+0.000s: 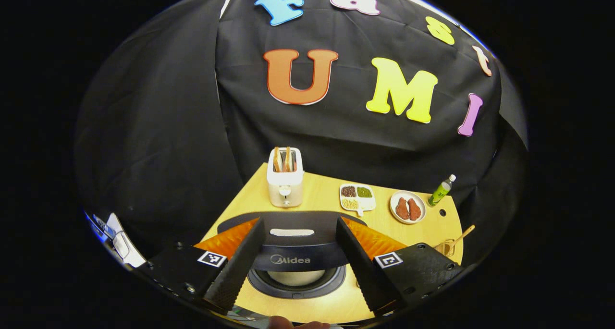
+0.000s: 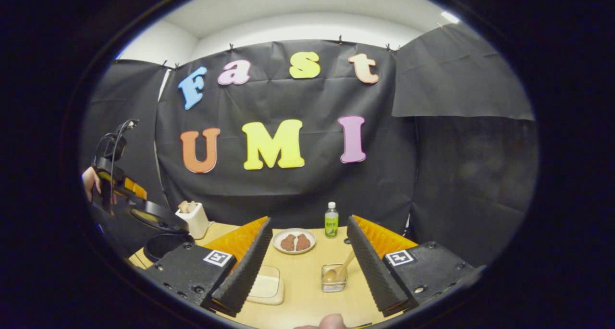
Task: Close the left gripper, press the button to open the rice cooker; take a wooden spoon from the chopstick holder with the right hand, scoop a spoonful of rice and pour it into the rice cooker, then put the wooden spoon back into the chopstick holder.
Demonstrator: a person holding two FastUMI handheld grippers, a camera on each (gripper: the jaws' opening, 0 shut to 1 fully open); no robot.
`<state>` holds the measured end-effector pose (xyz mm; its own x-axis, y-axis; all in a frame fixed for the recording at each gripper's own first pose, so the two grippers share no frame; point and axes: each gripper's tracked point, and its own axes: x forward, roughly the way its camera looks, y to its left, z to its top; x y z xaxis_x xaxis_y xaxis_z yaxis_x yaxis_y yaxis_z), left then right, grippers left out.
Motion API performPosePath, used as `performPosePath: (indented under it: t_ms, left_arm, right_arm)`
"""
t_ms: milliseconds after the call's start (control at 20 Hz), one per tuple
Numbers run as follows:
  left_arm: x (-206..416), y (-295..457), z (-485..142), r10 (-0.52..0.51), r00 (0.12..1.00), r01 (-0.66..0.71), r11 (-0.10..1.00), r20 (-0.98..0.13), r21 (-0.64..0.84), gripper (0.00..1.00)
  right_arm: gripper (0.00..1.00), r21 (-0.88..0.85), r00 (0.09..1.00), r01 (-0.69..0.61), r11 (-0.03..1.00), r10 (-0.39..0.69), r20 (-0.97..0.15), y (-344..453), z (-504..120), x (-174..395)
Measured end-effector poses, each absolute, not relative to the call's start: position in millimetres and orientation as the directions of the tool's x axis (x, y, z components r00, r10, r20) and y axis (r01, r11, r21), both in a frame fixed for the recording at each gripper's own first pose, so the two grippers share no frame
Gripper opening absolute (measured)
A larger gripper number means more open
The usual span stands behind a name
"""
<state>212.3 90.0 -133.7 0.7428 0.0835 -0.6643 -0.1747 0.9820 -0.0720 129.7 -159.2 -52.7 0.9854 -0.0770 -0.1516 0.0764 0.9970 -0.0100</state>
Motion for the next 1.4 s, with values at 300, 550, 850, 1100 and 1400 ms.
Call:
performPosePath:
  t_ms: [300, 550, 850, 1100, 1400]
  left_arm:
    - [163.1, 77.4, -187.0, 0.051, 0.666, -0.136, 0.989, -0.745, -0.054, 0.97]
    - [143.2, 75.0, -214.0, 0.039, 0.633, -0.151, 0.986, -0.773, -0.074, 0.97]
    - [129.4, 72.4, -242.0, 0.014, 0.595, -0.176, 0.978, -0.804, -0.113, 0.95]
    - [125.3, 71.6, -252.7, 0.013, 0.586, -0.193, 0.973, -0.81, -0.124, 0.95]
    - [118.0, 73.8, -269.0, 0.042, 0.543, -0.194, 0.978, -0.839, -0.076, 1.0]
  right_arm:
    - [1.0, -0.012, 0.99, 0.055, 0.998, -0.056, -0.128, -148.3, -41.7, 129.3]
    - [1.0, -0.022, 0.988, 0.071, 0.997, -0.073, -0.136, -150.0, -42.2, 120.7]
    - [1.0, -0.036, 0.986, 0.056, 0.998, -0.061, -0.156, -142.0, -44.1, 115.5]
    - [1.0, -0.046, 0.987, 0.036, 0.998, -0.043, -0.154, -130.7, -40.4, 116.2]
    - [1.0, -0.054, 0.988, 0.032, 0.998, -0.04, -0.147, -129.8, -38.1, 115.0]
